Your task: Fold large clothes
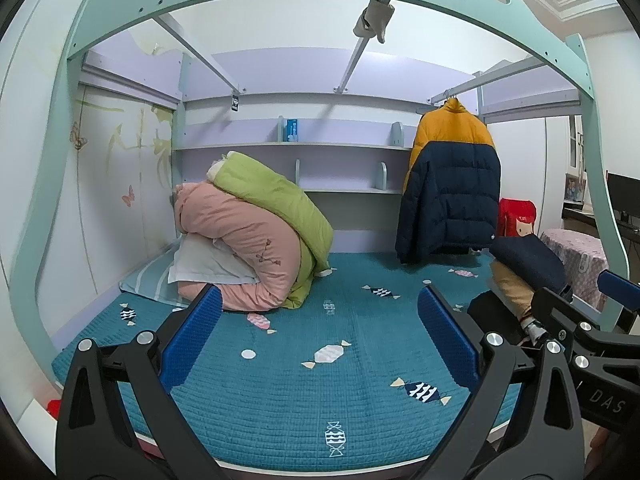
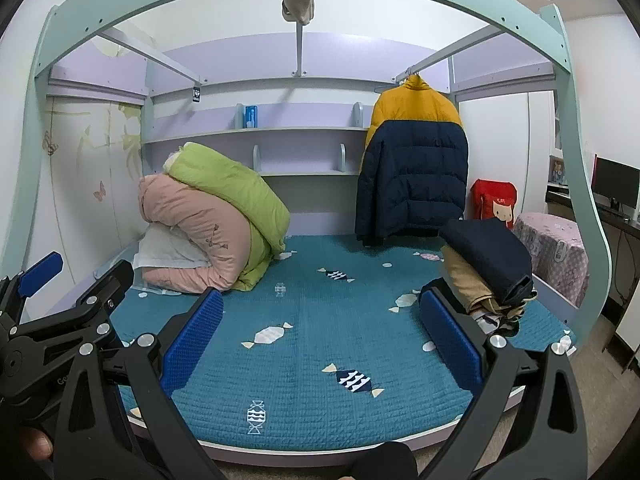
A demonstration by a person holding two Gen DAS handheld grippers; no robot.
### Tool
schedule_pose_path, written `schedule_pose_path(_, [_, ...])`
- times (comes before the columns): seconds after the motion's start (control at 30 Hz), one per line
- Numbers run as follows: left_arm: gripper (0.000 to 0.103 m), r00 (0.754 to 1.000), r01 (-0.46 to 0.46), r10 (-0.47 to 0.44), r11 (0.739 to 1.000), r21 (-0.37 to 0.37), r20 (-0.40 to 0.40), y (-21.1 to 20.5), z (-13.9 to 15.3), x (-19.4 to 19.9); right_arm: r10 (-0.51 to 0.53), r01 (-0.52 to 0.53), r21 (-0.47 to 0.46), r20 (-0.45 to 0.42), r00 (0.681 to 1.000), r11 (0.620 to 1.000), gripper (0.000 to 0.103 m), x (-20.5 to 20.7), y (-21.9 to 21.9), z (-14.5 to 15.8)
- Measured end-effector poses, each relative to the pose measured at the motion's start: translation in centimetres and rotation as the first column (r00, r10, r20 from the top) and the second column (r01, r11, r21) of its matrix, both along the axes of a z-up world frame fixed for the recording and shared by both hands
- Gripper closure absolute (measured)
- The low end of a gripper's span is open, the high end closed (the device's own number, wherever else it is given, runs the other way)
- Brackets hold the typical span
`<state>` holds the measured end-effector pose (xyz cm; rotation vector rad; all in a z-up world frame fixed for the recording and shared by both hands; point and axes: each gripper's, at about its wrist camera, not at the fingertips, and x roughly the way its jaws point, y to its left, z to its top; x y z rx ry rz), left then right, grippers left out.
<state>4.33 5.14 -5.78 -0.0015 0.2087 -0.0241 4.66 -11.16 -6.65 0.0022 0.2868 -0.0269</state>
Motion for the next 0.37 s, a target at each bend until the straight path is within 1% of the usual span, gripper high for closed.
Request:
schedule_pose_path(0.23, [0.005, 0.998, 0.012, -0.012, 1.0, -0.013, -0.054, 1.6, -1.4, 2.7, 0.003, -0.003, -0.008, -0.053, 0.999, 1.0, 0.007, 2.6, 0.6, -1.2])
schedule_pose_path(0.3, [0.005, 0.996, 0.015, -0.017, 1.0, -0.024, -0.085, 2.5, -2.2, 4.1, 0.013, -0.013, -0.008, -0.08, 0.997, 1.0, 0.007, 3.8, 1.2, -1.8])
schedule_pose_path(0.37, [0.005, 0.992, 0.0, -0.003, 1.0, -0.019, -0.124, 3.5, -3.4, 5.9, 0.022, -0.023, -0.014, -0.111, 0.994, 1.0, 0.007, 5.3, 2.0, -2.6])
